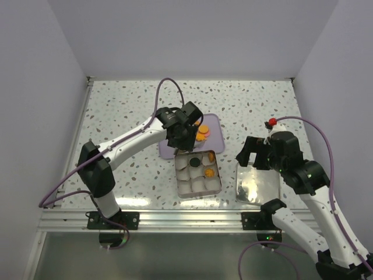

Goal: Pack the cookies

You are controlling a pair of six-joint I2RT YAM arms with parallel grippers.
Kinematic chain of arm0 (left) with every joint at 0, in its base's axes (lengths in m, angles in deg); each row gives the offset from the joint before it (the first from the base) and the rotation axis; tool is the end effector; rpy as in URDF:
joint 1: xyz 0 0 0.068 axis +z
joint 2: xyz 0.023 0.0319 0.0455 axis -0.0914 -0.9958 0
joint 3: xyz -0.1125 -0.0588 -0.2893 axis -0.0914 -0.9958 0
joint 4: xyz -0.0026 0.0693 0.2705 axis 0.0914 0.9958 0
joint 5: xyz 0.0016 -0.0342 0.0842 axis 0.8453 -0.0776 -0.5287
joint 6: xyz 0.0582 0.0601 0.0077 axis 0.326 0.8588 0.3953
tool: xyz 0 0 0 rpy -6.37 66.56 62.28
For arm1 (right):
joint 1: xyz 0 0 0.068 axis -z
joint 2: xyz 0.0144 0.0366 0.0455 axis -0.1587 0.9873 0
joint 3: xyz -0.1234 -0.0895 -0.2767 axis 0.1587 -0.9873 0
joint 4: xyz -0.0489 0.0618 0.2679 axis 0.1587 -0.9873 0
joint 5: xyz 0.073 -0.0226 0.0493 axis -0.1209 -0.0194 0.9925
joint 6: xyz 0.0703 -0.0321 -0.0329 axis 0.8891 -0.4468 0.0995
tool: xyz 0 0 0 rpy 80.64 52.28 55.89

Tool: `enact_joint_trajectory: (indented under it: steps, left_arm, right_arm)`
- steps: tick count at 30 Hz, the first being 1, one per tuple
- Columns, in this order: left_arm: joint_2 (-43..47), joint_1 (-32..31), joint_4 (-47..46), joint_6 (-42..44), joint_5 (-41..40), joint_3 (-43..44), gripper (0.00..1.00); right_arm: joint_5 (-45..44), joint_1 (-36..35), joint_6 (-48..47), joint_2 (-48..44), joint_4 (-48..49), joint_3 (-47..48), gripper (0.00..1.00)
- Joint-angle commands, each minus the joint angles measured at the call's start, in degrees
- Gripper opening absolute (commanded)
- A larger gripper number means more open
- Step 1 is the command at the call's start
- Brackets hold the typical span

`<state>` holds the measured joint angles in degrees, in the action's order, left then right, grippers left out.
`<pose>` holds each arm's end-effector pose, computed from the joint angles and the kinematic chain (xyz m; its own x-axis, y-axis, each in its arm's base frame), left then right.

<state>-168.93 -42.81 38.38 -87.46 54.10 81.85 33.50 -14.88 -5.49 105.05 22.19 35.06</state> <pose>0.2719 -0.2871 0.3051 -0.9081 0.1537 -0.3895 0.2138 0.9700 -0.1158 0.1276 0.0538 0.3482 -0.7054 0.1951 -0.6814 -0.0596 0.9416 0.3314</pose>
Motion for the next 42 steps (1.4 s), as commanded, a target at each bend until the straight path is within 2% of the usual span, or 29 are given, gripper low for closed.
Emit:
enact_joint_trajectory:
  steps: [1, 17, 23, 32, 36, 42]
  left_arm:
    - [-0.49, 0.77, -2.33, 0.2, -1.35, 2.34, 0.56]
    - [-3.74, 1.38, -5.23, 0.9, 1.11, 3.22, 0.53]
    - [-4.8, 1.38, -5.15, 0.99, 1.02, 3.57, 0.47]
    - [-6.29, 1.38, -3.56, 1.34, 1.02, 4.89, 0.32]
    - [-5.42, 1.38, -3.92, 1.34, 0.85, 3.75, 0.17]
    - [-3.22, 1.47, -3.83, 1.34, -0.56, 2.69, 0.02]
  right_arm:
    - [-1.14, -0.16, -0.94, -0.01, 0.77, 1.5, 0.99]
    - [-0.7, -0.07, -1.2, 0.43, 1.12, 1.15, 0.99]
    - [-0.62, -0.16, -1.38, 0.69, 1.12, 1.23, 0.99]
    - [-0.35, -0.25, -1.38, 0.34, 1.73, 0.79, 0.99]
    - [-0.44, -0.69, -1.29, 0.86, 1.74, 0.79, 0.99]
    - [-0.44, -0.78, -1.38, 1.04, 1.56, 0.88, 0.99]
